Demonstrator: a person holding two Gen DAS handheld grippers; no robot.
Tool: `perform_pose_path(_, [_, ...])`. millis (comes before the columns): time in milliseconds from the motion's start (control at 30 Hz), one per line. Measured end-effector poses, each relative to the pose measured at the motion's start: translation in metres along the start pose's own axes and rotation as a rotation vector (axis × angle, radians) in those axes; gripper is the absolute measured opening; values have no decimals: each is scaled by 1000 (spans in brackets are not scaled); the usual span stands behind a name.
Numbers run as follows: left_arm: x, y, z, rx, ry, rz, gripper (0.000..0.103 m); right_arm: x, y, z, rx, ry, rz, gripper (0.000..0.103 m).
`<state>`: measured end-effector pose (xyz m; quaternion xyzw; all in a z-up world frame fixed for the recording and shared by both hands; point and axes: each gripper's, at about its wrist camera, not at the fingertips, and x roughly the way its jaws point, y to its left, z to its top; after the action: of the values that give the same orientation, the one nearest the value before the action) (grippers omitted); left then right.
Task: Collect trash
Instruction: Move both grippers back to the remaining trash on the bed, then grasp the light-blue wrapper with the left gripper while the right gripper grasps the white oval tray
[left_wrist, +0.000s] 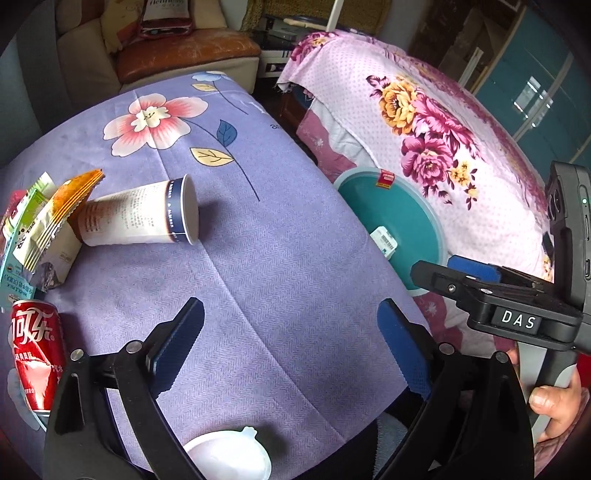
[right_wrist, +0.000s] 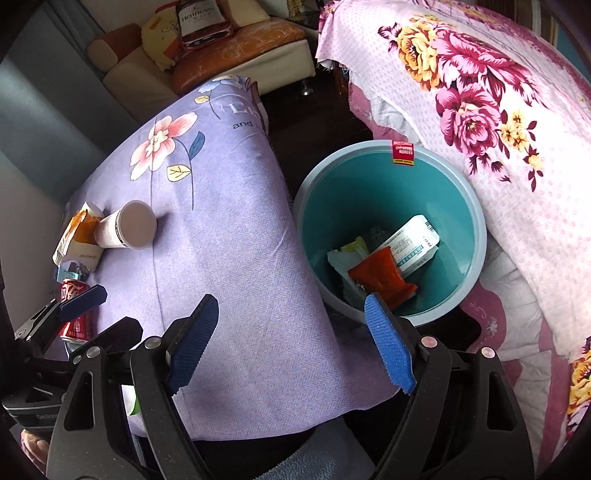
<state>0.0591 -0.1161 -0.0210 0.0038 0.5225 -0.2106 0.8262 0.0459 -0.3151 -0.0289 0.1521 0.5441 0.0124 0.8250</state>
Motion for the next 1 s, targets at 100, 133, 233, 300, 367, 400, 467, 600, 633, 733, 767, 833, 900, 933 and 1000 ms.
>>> perform_pose_path(100, [-11, 17, -9, -30, -9, 4, 95, 1, 22, -4, -46, 13, 2, 78])
perform_pose_path(133, [-15, 24, -12, -40, -13, 6, 95, 1, 29, -5, -61, 16, 3, 78])
perform_pose_path(233, [-27, 43, -21, -70, -29, 16, 95, 4, 54, -11, -102, 34, 18, 78])
perform_pose_path(300, [-36, 56, -29, -87, -40, 24, 95, 7, 71, -19, -133, 61, 46, 78])
perform_pose_path(367, [-45, 69, -36, -105, -51, 39, 95, 12, 90, -28, -176, 90, 59, 78])
perform_pose_path(400, [-50, 76, -40, -115, -58, 45, 95, 15, 99, -33, -199, 106, 63, 78])
perform_pose_path(467, [-59, 90, -47, -141, -72, 59, 95, 21, 116, -42, -235, 134, 73, 78])
perform_pose_path(600, [-79, 119, -63, -206, -109, 79, 95, 29, 144, -60, -293, 187, 88, 78])
perform_pose_path(633, [-84, 126, -68, -222, -120, 91, 95, 29, 149, -64, -306, 196, 91, 78])
perform_pose_path(733, [-95, 143, -83, -268, -151, 134, 95, 32, 163, -78, -338, 238, 112, 78])
perform_pose_path(767, [-97, 149, -88, -281, -153, 144, 95, 34, 167, -82, -346, 251, 113, 78])
perform_pose_path(833, [-100, 162, -98, -309, -148, 158, 96, 37, 174, -91, -365, 274, 104, 78])
perform_pose_path(900, [-99, 174, -107, -341, -136, 170, 96, 40, 176, -98, -370, 299, 102, 78])
perform_pose_path(933, [-97, 180, -113, -358, -127, 171, 96, 42, 177, -101, -370, 309, 103, 78])
perform_pose_path(1000, [-93, 189, -121, -386, -109, 161, 96, 43, 180, -107, -381, 319, 96, 78])
